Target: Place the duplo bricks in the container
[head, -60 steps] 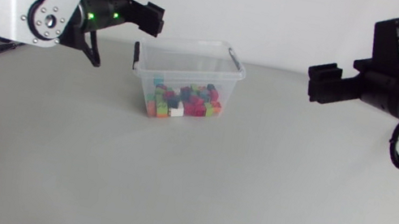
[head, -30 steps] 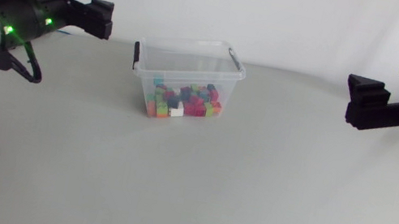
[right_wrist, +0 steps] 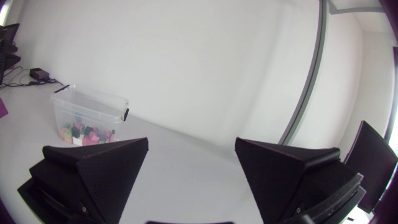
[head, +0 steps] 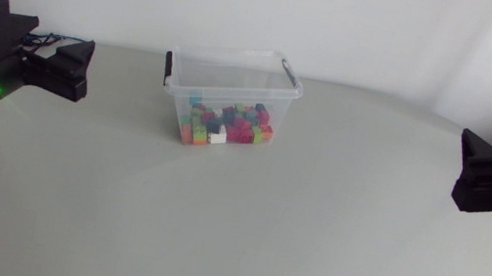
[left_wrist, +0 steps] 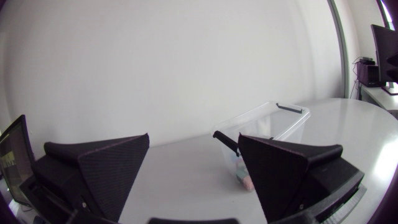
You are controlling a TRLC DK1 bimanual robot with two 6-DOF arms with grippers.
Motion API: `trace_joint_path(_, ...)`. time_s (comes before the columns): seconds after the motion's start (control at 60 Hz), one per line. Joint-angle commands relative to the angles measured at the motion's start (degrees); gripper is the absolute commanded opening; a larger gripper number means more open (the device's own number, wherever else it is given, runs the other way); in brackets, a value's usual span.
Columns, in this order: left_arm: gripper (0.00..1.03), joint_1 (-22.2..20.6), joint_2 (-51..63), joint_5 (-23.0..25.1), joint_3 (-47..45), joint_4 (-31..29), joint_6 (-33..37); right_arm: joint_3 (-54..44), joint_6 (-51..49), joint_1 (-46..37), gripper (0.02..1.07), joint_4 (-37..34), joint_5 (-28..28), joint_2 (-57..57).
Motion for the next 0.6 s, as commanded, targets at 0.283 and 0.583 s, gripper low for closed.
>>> trace_joint_path(0.283,0.99,1.62,-15.67,0.71,-10.8,-2.45,1.1,-7.33,-3.62,-2.21,1.02,-1.92,0.39,-10.76)
trace_joint_path(0.583,0.99,4.09,-25.35,2.62,-17.5,-5.43,-2.26,-14.18,0.74,-5.64,1.02,-0.32,-3.7,-16.36)
